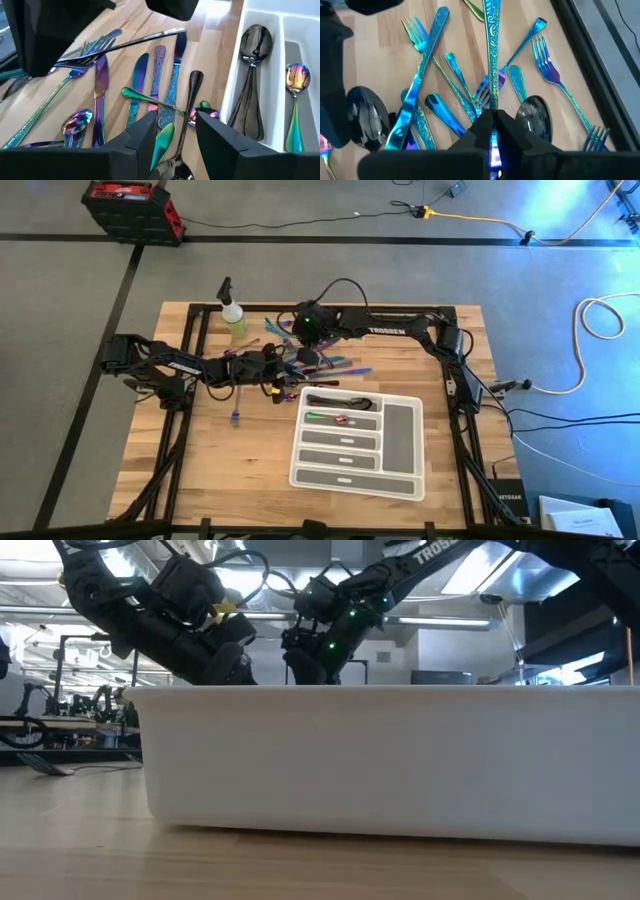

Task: Sort silverware
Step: Put the purple fork into the white silverware tray

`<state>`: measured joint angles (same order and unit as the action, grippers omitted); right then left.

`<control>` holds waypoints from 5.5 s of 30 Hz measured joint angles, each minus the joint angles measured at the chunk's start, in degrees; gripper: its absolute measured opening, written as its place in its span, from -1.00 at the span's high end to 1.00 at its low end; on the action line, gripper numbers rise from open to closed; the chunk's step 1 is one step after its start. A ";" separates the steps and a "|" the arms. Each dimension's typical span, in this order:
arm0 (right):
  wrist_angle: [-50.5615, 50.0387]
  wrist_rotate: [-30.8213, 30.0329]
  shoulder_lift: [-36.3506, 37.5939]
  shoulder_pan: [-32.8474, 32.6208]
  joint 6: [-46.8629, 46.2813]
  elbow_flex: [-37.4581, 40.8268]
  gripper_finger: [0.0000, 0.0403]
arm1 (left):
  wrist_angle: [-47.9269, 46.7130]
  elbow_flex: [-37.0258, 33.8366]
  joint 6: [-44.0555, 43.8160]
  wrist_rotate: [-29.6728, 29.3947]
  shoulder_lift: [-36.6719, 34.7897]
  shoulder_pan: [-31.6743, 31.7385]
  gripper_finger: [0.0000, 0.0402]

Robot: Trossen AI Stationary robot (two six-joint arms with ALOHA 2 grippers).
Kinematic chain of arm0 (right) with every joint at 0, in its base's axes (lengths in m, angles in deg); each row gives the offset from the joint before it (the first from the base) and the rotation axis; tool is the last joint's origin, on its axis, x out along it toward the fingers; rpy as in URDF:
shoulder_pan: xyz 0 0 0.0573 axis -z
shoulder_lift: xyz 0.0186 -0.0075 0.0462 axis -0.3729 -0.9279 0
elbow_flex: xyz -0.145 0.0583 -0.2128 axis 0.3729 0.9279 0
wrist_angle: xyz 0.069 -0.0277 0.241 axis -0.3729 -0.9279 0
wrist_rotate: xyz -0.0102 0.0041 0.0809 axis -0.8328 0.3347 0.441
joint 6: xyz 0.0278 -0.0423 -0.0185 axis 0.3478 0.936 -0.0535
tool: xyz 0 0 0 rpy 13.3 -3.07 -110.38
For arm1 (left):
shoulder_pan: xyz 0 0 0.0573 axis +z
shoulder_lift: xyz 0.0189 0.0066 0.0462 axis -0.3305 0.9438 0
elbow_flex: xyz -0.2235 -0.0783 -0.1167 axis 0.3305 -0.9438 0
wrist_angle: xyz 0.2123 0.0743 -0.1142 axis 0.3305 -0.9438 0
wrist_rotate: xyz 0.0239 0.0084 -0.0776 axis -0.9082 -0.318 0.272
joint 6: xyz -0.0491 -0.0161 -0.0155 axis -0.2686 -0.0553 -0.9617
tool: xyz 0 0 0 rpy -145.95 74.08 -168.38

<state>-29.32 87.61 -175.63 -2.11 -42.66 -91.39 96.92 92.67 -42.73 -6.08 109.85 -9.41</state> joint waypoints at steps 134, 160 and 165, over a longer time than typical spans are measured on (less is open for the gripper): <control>-13.79 2.79 5.54 12.99 10.53 2.95 0.73 | -1.23 0.00 -0.93 -0.42 0.00 -0.09 0.39; -20.98 3.66 -10.34 17.17 7.46 -7.90 0.28 | -1.35 0.02 -1.65 -0.43 0.00 -0.09 0.39; -20.88 4.25 -10.54 17.04 7.64 -7.87 0.32 | -1.34 0.02 -1.56 -0.43 0.00 -0.09 0.39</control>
<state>-50.20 91.85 -186.16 14.93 -35.02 -99.26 95.58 92.69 -44.29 -6.50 109.85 -9.50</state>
